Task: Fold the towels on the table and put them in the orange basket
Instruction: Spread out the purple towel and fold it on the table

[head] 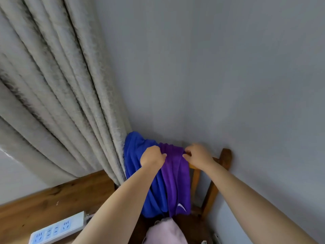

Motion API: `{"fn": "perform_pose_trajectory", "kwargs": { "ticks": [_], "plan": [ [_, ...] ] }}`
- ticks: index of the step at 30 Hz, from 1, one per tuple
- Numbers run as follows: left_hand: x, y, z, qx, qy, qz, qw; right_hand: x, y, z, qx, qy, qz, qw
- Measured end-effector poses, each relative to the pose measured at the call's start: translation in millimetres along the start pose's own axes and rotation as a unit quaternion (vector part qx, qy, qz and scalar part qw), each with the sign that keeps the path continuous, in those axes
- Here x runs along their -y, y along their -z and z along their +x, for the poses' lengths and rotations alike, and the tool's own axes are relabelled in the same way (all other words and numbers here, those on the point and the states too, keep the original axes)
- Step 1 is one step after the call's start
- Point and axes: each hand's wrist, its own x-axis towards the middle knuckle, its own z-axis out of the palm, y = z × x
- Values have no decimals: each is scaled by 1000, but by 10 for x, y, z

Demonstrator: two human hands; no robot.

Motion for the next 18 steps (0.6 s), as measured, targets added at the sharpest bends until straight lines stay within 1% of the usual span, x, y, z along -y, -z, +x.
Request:
{"fn": "perform_pose_trajectory", "kwargs": {
  "ticks": [5,10,12,15,18],
  "plan": [
    [2,-87,168,-35,34,8,999,-79,-33,222,14,-18,68,997],
    [1,-107,182,-47,26,-14,998,-86,-76,287,29,-66,122,990],
    [4,-91,152,-49,36,-28,998,-48,-99,308,35,-87,140,986],
    [-12,-51,122,-52,50,-83,994,11,-98,350,20,-133,161,978],
    [5,-28,59,-63,55,-130,988,49,-113,321,-26,-150,118,981]
  ]
}}
